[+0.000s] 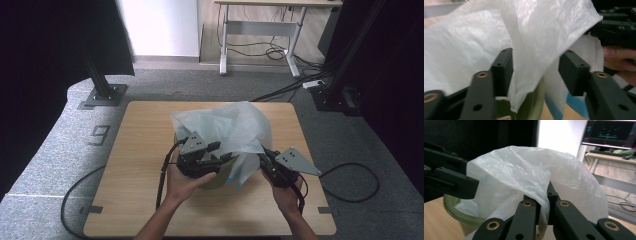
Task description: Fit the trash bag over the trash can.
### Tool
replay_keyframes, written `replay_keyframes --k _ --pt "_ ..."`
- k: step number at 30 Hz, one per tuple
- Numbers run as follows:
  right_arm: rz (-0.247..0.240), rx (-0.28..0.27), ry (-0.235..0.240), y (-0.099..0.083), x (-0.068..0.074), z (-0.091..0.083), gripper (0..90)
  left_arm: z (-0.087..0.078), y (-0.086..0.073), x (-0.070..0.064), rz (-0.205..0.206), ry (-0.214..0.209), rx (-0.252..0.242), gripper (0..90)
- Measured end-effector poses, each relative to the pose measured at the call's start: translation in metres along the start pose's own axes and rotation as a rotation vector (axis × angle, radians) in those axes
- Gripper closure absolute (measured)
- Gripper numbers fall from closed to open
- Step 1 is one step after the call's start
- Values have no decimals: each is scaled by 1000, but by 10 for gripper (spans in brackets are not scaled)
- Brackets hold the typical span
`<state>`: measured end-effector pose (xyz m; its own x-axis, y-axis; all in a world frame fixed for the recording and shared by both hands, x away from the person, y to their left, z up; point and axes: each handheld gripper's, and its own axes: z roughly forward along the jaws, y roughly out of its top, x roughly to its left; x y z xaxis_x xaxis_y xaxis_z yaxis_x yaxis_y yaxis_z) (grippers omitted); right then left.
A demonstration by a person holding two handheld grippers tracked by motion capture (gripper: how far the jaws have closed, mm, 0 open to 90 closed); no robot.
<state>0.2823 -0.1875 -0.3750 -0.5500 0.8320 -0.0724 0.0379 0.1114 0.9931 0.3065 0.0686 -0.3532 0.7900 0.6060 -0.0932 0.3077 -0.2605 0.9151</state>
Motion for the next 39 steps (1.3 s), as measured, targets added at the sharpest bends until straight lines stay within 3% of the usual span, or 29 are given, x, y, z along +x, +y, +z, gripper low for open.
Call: replay_keyframes --k 3,7,12,18,22,29,39 --pt "1 13 19 0 2 5 885 0 4 1 9 22 -9 406" --pt "6 30 40 -1 4 10 885 3 8 1 16 26 -5 437" --pt "3 37 56 -1 6 11 885 10 10 4 22 -13 16 696" --pt "7 30 67 -2 3 7 884 12 10 10 -8 -42 12 893" --pt "9 28 79 -4 3 3 818 9 9 15 -28 -32 5 896" --pt "-2 -3 103 -5 4 -10 587 0 0 30 -78 3 18 897" --pt "17 51 94 -23 -6 -23 558 -16 -11 52 -139 54 20 897"
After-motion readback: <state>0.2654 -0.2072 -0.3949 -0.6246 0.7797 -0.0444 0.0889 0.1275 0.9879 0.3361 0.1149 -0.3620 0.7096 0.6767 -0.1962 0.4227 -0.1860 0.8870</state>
